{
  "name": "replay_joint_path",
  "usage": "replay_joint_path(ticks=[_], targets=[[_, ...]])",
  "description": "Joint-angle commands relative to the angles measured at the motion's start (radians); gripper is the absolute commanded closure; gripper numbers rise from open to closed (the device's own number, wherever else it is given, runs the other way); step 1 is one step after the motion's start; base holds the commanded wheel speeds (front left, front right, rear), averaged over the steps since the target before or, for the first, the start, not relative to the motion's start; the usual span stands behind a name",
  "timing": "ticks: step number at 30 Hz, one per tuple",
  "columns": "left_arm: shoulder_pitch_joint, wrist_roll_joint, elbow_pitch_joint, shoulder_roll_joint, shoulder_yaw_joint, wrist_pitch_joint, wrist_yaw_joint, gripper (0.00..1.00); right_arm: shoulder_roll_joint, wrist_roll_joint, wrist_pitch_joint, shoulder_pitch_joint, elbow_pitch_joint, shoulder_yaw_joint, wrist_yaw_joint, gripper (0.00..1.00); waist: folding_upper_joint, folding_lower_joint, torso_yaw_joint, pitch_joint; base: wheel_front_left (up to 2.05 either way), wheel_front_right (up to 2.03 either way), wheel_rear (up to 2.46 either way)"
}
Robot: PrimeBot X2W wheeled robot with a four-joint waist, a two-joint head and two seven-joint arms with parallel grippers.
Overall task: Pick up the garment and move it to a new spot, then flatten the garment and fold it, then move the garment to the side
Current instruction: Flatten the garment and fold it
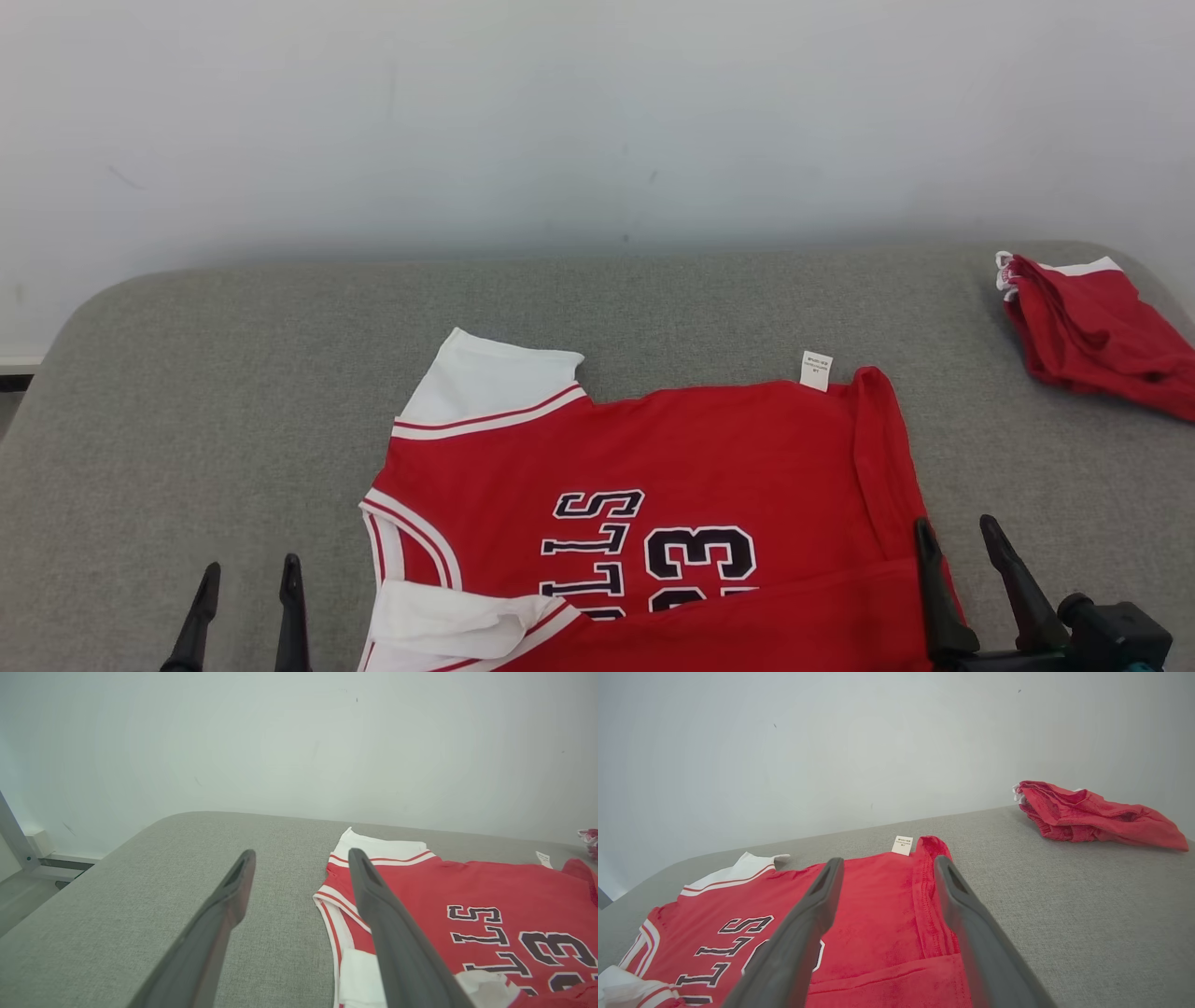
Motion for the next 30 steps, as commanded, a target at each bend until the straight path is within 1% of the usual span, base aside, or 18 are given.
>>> replay_joint_path(ticks=[1, 5, 12, 21, 25, 30], targets=[[-0.008, 0.022, -0.009, -0.004, 0.012, -0.003, 0.000, 0.00, 0.008, -0.016, -0.008, -0.008, -0.007, 0.002, -0.003, 0.00, 0.0000, 0.0000, -0.003, -0.001, 0.00, 0.00, 0.00], [0.002, 0.064, -0.028, -0.010, 0.032, -0.003, 0.004, 0.00, 0.022, -0.044, -0.014, -0.008, -0.018, 0.007, -0.003, 0.00, 0.0000, 0.0000, -0.008, -0.001, 0.00, 0.00, 0.00], [0.026, 0.094, -0.040, -0.025, 0.050, -0.003, -0.005, 0.00, 0.044, -0.071, -0.015, 0.000, -0.025, -0.001, -0.003, 0.00, 0.0000, 0.0000, -0.006, 0.004, 0.00, 0.00, 0.00], [0.029, 0.113, -0.028, -0.040, 0.055, -0.003, -0.012, 0.00, 0.048, -0.084, -0.016, -0.016, -0.025, 0.009, -0.003, 0.00, 0.0000, 0.0000, -0.006, 0.015, 0.00, 0.00, 0.00], [0.008, 0.109, -0.023, -0.038, 0.065, -0.003, -0.015, 0.00, 0.043, -0.080, -0.015, -0.041, -0.012, 0.022, -0.003, 0.00, 0.0000, 0.0000, -0.015, 0.023, 0.00, 0.00, 0.00], [-0.072, 0.079, -0.003, -0.008, 0.068, -0.003, -0.025, 0.00, 0.018, -0.073, -0.016, -0.124, 0.051, 0.028, -0.003, 0.00, 0.0000, 0.0000, -0.027, 0.049, 0.00, 0.00, 0.00]])
